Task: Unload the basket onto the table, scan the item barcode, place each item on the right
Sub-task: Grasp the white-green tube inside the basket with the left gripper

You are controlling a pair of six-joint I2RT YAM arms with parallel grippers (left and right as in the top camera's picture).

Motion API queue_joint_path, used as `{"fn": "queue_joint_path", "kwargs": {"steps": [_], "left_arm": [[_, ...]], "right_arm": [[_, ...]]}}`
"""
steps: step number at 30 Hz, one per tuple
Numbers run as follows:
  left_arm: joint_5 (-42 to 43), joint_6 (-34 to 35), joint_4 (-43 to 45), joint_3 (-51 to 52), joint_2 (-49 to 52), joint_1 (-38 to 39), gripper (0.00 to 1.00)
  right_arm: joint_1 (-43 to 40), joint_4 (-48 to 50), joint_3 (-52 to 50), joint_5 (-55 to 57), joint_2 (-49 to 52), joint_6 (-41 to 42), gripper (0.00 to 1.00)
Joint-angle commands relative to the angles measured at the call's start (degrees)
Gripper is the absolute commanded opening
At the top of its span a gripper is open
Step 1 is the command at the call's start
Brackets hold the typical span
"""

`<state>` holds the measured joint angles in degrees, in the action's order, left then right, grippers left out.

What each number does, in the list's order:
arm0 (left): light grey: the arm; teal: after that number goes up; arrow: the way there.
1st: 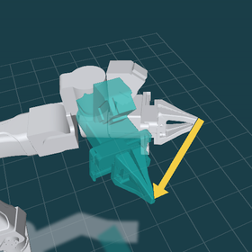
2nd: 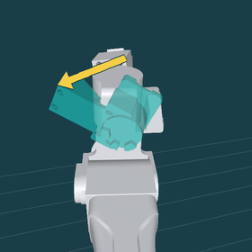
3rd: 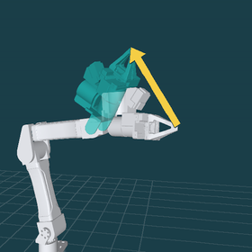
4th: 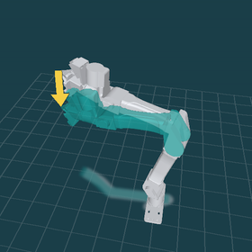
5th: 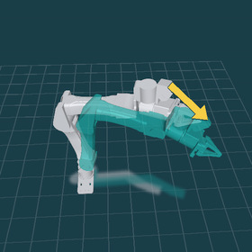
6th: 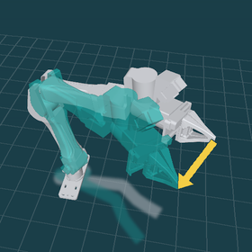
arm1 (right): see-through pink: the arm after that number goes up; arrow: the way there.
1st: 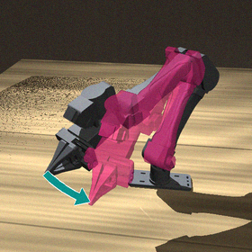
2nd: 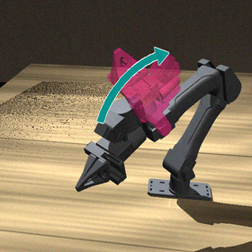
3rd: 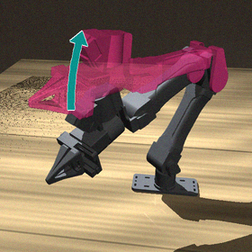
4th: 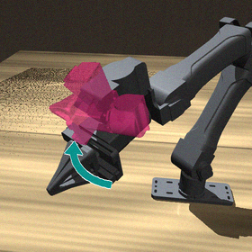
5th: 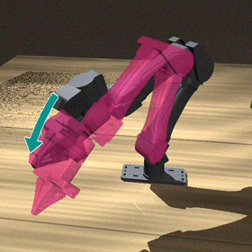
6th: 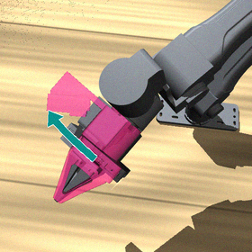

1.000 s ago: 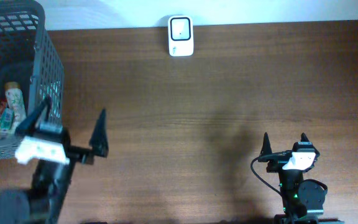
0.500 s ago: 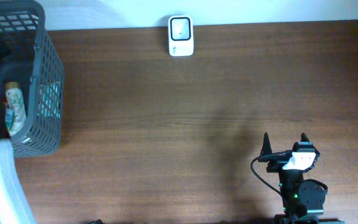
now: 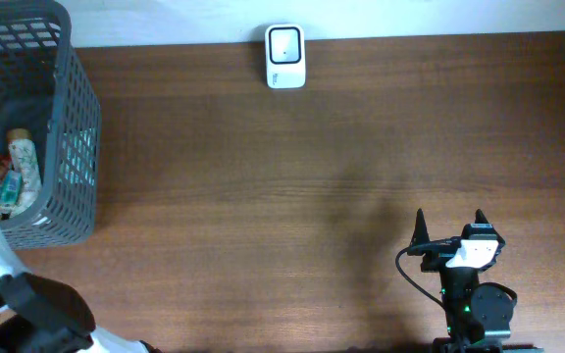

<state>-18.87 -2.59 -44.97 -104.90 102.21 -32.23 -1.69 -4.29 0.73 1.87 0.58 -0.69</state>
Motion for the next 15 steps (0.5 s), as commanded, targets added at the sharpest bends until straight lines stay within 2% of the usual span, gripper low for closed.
{"fn": "queue_joint_path", "kwargs": {"steps": [1,3,6,7,9,15], "left_arm": [[5.1,-3.4,0.0,-0.5,3.3,0.0,0.64],[7.0,-3.6,-0.5,-0.5,5.3,0.0,0.67],[7.2,-3.6,-0.6,-0.5,7.9,0.0,0.65],[7.8,-4.2,-0.5,-0.5,9.3,0.0,0.63],[12.7,-8.0,-0.5,-0.5,12.8,0.1,0.67],[12.1,-8.0,2.5,-0.5,20.9,0.5,0.7]], "right_arm": [[-0.2,-0.3,-0.4,-0.1,-0.4,-0.4,0.99],[-0.2,-0.3,-0.4,-0.1,-0.4,-0.4,0.99],[-0.2,-0.3,-0.4,-0.1,-0.4,-0.4,0.99],[-0.2,-0.3,-0.4,-0.1,-0.4,-0.4,0.99],[-0.2,-0.3,-0.4,-0.1,-0.4,-0.4,0.99],[-0.2,-0.3,-0.4,-0.1,-0.4,-0.4,0.99]]}}
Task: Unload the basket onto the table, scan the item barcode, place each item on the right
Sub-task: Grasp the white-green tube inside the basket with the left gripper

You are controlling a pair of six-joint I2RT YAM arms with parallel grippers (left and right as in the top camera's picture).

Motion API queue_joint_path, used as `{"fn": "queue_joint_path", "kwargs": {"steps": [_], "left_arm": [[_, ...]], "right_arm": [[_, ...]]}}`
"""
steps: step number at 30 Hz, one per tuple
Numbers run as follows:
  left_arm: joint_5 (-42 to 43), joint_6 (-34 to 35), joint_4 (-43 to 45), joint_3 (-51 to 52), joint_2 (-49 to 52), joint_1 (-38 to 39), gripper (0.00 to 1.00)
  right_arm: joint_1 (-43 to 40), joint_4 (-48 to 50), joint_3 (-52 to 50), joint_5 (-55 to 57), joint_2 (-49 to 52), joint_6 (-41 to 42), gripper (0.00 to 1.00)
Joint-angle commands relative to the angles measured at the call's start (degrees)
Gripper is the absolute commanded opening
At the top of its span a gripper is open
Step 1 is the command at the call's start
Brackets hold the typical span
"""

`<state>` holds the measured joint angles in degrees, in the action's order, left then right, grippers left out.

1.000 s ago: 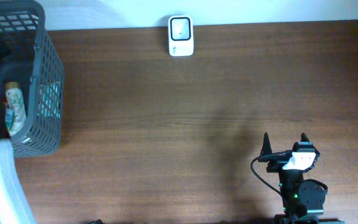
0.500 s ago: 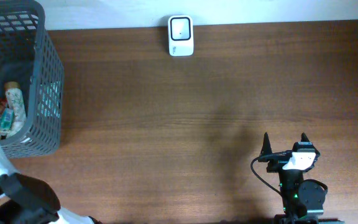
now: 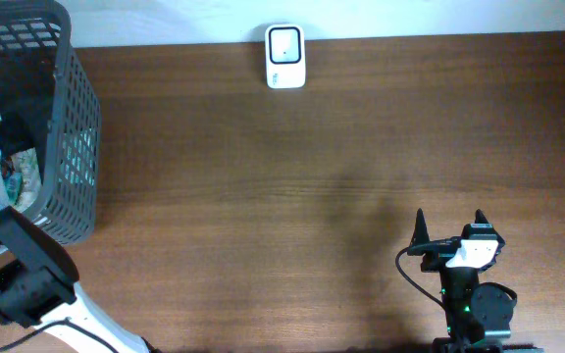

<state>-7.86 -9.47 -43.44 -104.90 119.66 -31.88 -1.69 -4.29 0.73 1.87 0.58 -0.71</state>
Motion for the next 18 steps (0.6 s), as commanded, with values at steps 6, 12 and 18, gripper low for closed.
{"fn": "queue_joint_path", "kwargs": {"steps": [6,12,18], "left_arm": [[2.2,-5.4,1.5,-0.5,9.7,0.8,0.66],[2.5,-5.4,1.2,-0.6,12.1,0.7,0.16],[2.6,4.9,0.9,-5.0,4.4,0.7,0.0]], "right_arm": [[-0.2,-0.3,-0.4,-0.1,-0.4,-0.3,0.99],[-0.2,-0.3,-0.4,-0.1,-0.4,-0.3,0.99],[-0.2,-0.3,-0.4,-0.1,-0.4,-0.3,0.99]]}}
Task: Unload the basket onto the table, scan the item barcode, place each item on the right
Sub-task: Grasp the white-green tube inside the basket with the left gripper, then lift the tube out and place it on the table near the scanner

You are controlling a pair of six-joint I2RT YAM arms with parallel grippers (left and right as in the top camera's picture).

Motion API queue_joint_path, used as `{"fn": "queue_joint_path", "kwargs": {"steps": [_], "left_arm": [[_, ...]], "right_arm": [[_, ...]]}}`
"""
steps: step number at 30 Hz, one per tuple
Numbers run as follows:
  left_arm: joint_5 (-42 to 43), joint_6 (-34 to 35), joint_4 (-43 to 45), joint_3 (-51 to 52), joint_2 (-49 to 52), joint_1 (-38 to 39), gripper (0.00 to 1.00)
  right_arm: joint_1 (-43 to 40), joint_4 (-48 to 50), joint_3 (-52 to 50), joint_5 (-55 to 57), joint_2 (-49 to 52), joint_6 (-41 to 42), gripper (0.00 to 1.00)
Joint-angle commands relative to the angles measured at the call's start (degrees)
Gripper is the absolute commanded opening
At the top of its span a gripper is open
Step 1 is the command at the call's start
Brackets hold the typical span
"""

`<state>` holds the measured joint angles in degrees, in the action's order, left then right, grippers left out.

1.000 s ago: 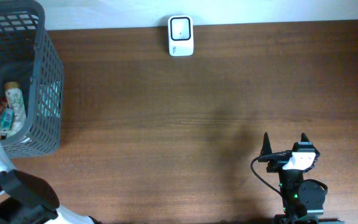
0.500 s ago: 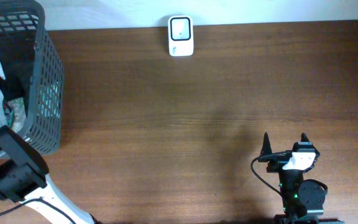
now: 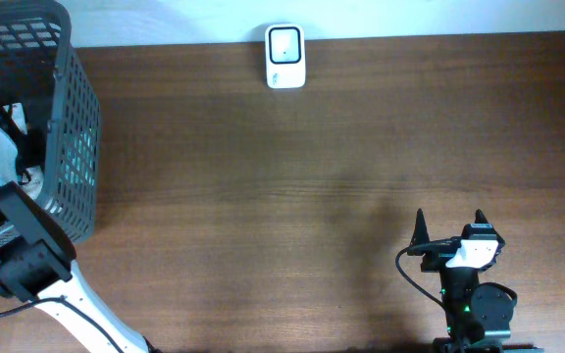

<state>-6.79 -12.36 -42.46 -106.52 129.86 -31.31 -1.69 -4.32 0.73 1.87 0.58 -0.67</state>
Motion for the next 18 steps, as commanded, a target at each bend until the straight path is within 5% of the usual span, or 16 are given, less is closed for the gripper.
{"fn": "queue_joint_path", "kwargs": {"steps": [1,6,12,13,18], "left_arm": [[2.3,10.4,-0.1,-4.5,-8.2,0.1,0.0],[22.6,13.9,1.7,-8.7,-25.2,0.3,0.0],[28.3,36.5,3.3,-8.7,-43.8,1.3,0.0],[32.9,43.3,4.0,-8.7,-45.8,4.6,0.0],[36.6,44.5,6.0,-8.7,-44.3,23.6,0.0]], "right_arm": [[-0.2,-0.3,-0.4,-0.1,-0.4,-0.4,0.99],[-0.2,-0.3,-0.4,-0.1,-0.4,-0.4,0.99],[-0.2,-0.3,-0.4,-0.1,-0.4,-0.4,0.98],[-0.2,-0.3,-0.4,-0.1,-0.4,-0.4,0.99],[-0.2,-0.3,-0.4,-0.1,-0.4,-0.4,0.99]]}}
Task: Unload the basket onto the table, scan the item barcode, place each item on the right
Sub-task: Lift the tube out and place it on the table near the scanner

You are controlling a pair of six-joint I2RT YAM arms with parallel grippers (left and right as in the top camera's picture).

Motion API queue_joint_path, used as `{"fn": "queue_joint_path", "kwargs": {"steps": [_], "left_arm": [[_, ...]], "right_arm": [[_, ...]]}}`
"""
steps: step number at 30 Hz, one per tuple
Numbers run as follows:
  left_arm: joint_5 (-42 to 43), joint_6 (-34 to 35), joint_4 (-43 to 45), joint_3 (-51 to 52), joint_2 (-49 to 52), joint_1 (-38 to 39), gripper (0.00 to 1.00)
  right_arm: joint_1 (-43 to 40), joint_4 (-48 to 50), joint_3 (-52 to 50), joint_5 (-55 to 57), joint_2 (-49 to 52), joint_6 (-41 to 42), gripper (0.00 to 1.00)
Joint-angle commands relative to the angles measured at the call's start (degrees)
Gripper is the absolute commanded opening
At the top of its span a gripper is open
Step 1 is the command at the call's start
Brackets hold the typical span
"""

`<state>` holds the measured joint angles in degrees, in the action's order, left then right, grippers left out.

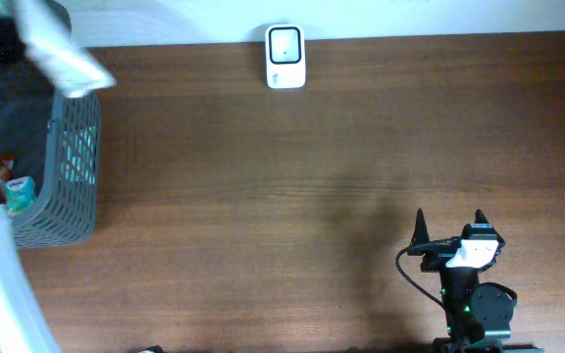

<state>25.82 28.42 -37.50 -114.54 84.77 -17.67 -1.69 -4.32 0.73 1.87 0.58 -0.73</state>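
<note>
The white barcode scanner (285,56) lies at the table's far edge, near the middle. A grey mesh basket (72,157) at the left holds the items; a green-and-white packet (18,192) and a bit of red show inside. My left arm (59,47) rises over the basket's far corner as a blurred white and black shape close to the camera. Its fingers cannot be made out, nor whether they hold anything. My right gripper (449,226) rests open and empty at the near right.
The basket's tall walls stand along the left side of the brown wooden table (292,196). A black cable (415,279) loops beside the right arm's base.
The left arm was down inside the basket; now it is raised high over the basket's far corner, blurred. More of the basket's contents show again. The right arm has not moved.
The left arm stood at the near left beside the basket, with several items visible inside. Then it reached over the basket's left part, then lay deeper inside it. Now it is up above the basket. The right gripper stayed open in place throughout.
</note>
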Motion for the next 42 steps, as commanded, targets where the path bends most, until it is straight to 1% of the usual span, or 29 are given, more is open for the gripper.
{"fn": "queue_joint_path", "kwargs": {"steps": [1,4,6,7,9,15,20,22,23,24,25,26,27,29,30,32,33,34,35,36,37,38,39,40,42], "left_arm": [[2.7,3.7,1.0,-0.7,1.9,13.8,0.0],[-7.1,3.7,0.4,-0.7,7.9,26.6,0.0],[-11.5,3.7,0.4,-0.7,12.5,32.0,0.0],[-14.7,3.7,0.2,-0.7,16.3,35.2,0.0],[-19.5,3.7,0.2,-0.7,23.2,39.2,0.0],[-20.8,3.7,-0.7,-0.7,39.4,45.4,0.0],[-21.6,3.7,-1.3,-0.7,48.8,46.9,0.0],[-21.1,3.7,-2.0,-0.7,50.4,47.3,0.05],[-21.2,3.7,-2.2,-0.7,50.8,47.5,0.13],[-21.2,3.7,-2.0,-0.7,50.8,47.7,0.32],[-21.2,3.7,-1.7,-0.7,50.8,47.7,0.4],[-21.1,3.0,-0.8,-0.7,50.8,47.6,0.42],[-21.2,2.8,-0.5,-1.3,50.6,47.4,0.48],[-20.6,2.3,-0.7,-5.0,49.6,46.1,0.51],[-18.4,0.3,-0.8,-8.1,48.3,45.1,0.56],[-16.0,-1.4,-1.1,-13.6,45.3,42.9,0.59],[-16.0,-2.5,-2.1,-19.0,42.1,40.6,0.59],[-16.2,-3.8,-2.7,-21.8,40.3,39.0,0.61],[-16.2,-5.4,-3.1,-23.8,38.9,37.7,0.64],[-16.2,-8.9,-4.0,-26.7,36.1,35.0,0.7],[-16.7,-10.7,-4.8,-28.2,34.1,32.8,0.72],[-19.0,-11.4,-6.1,-29.2,31.3,29.3,0.72],[-24.0,-11.4,-7.8,-29.2,28.0,24.9,0.72],[-26.9,-11.4,-9.1,-29.2,26.6,22.3,0.73],[-37.9,-11.5,-15.4,-29.2,24.1,13.3,0.78]], "right_arm": [[-0.2,-0.3,-0.4,-0.1,-0.4,-0.3,0.99],[-0.2,-0.3,-0.4,-0.1,-0.4,-0.3,0.99],[-0.2,-0.3,-0.4,-0.1,-0.4,-0.3,0.99],[-0.2,-0.3,-0.4,-0.1,-0.4,-0.3,0.99],[-0.2,-0.3,-0.4,-0.1,-0.4,-0.3,0.99],[-0.2,-0.3,-0.4,-0.1,-0.4,-0.3,0.99],[-0.2,-0.3,-0.4,-0.1,-0.4,-0.3,0.99],[-0.2,-0.3,-0.4,-0.1,-0.4,-0.3,0.99],[-0.2,-0.3,-0.4,-0.1,-0.4,-0.3,0.99],[-0.2,-0.3,-0.4,-0.1,-0.4,-0.3,0.99],[-0.2,-0.3,-0.4,-0.1,-0.4,-0.3,0.99],[-0.2,-0.3,-0.4,-0.1,-0.4,-0.3,0.99],[-0.2,-0.3,-0.4,-0.1,-0.4,-0.3,0.99],[-0.2,-0.3,-0.4,-0.1,-0.4,-0.3,0.99],[-0.2,-0.3,-0.4,-0.1,-0.4,-0.3,0.99],[-0.2,-0.3,-0.4,-0.1,-0.4,-0.3,0.99],[-0.2,-0.3,-0.4,-0.1,-0.4,-0.3,0.99],[-0.2,-0.3,-0.4,-0.1,-0.4,-0.3,0.99],[-0.2,-0.3,-0.4,-0.1,-0.4,-0.3,0.99],[-0.2,-0.3,-0.4,-0.1,-0.4,-0.3,0.99],[-0.2,-0.3,-0.4,-0.1,-0.4,-0.3,0.99],[-0.2,-0.3,-0.4,-0.1,-0.4,-0.3,0.99],[-0.2,-0.3,-0.4,-0.1,-0.4,-0.3,0.99],[-0.2,-0.3,-0.4,-0.1,-0.4,-0.3,0.99],[-0.2,-0.3,-0.4,-0.1,-0.4,-0.3,0.99]]}}
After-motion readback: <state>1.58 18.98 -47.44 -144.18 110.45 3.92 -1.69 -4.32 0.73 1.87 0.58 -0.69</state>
